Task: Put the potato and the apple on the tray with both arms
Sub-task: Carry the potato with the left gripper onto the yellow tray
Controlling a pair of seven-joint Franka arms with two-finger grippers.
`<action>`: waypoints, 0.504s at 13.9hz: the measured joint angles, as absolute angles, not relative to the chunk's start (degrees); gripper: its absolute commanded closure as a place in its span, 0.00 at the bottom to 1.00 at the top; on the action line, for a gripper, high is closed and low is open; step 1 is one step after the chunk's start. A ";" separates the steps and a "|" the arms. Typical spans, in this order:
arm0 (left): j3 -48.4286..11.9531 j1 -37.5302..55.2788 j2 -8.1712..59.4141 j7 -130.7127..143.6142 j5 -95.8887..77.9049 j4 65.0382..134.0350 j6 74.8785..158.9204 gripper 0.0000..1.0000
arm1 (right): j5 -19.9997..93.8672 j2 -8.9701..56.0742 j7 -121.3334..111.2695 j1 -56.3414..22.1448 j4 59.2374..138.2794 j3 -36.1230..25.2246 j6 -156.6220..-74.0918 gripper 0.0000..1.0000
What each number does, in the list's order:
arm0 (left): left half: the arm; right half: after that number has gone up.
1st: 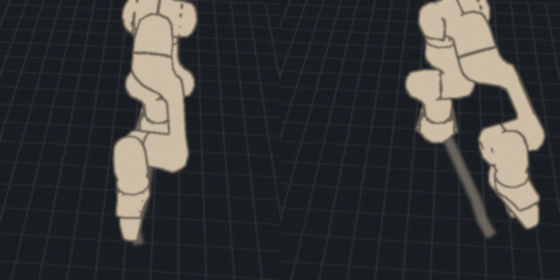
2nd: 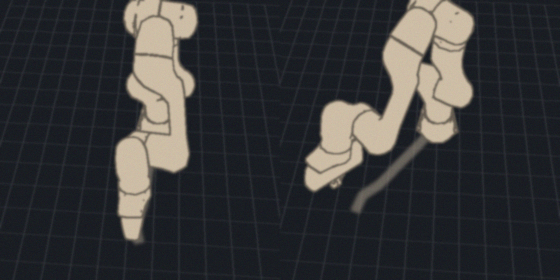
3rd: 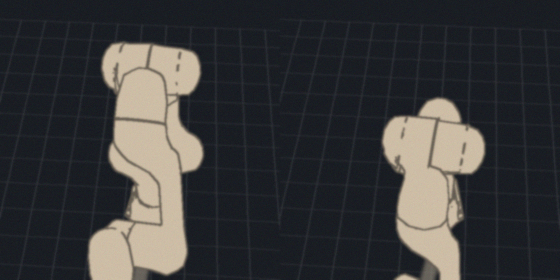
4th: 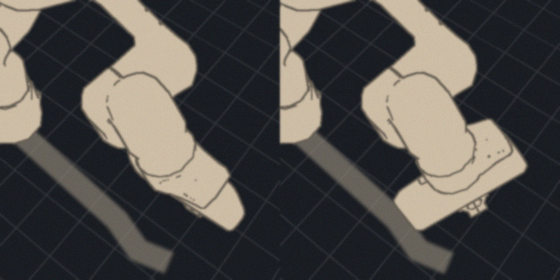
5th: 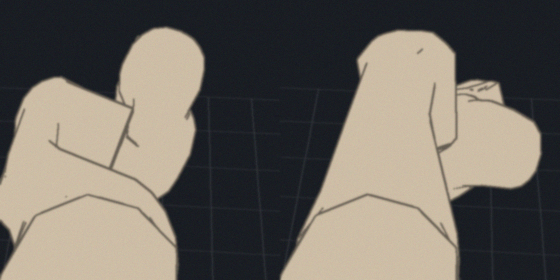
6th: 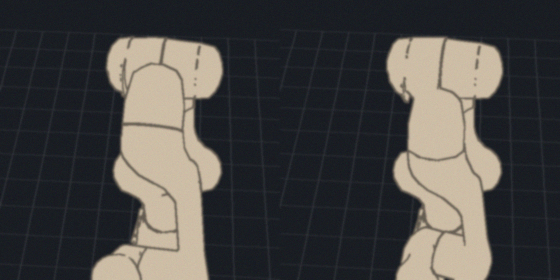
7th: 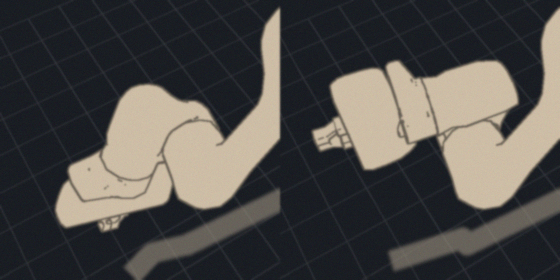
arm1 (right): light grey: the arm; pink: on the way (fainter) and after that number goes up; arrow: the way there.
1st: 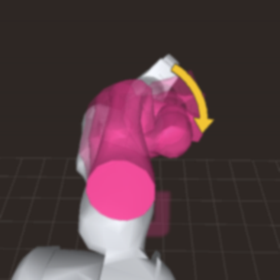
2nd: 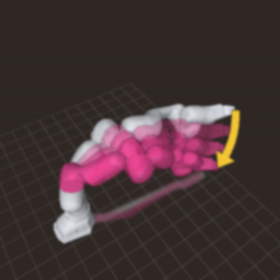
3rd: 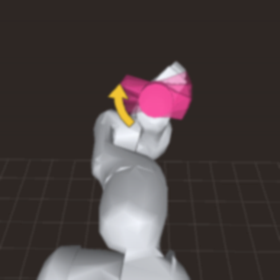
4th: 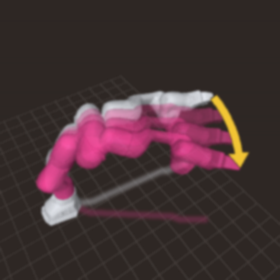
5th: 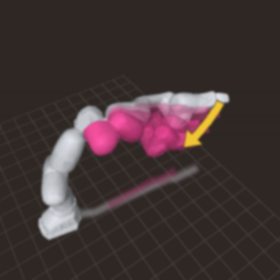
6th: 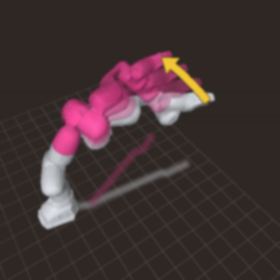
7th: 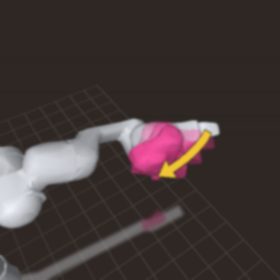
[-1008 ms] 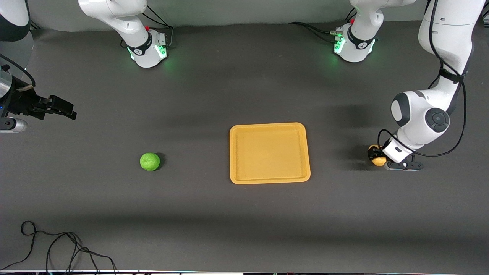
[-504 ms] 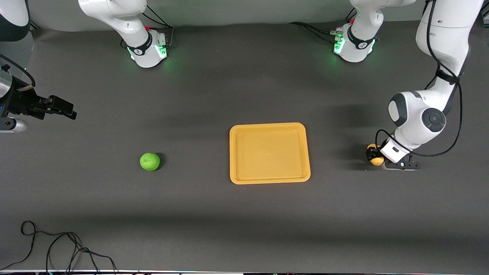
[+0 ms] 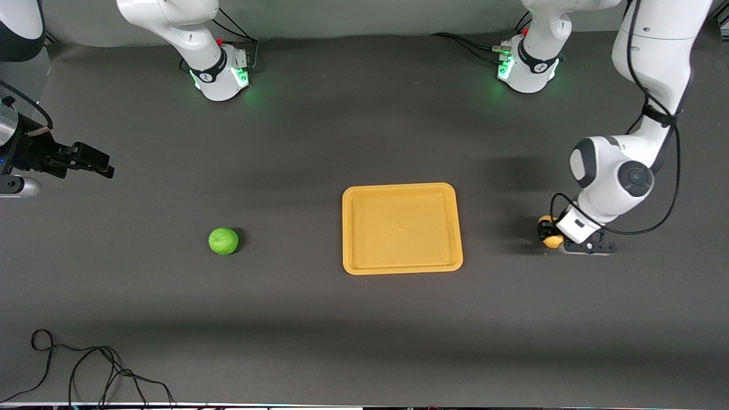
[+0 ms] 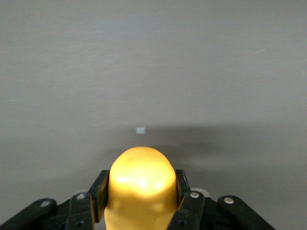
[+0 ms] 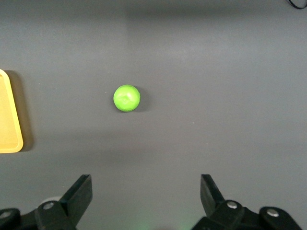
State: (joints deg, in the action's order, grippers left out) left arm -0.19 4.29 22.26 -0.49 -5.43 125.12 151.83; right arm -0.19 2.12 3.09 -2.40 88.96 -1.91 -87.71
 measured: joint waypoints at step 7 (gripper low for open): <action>-12.83 9.75 17.60 31.72 -1.98 116.19 135.54 0.51 | -0.19 2.12 3.09 -2.40 88.96 -1.91 -87.70 0.00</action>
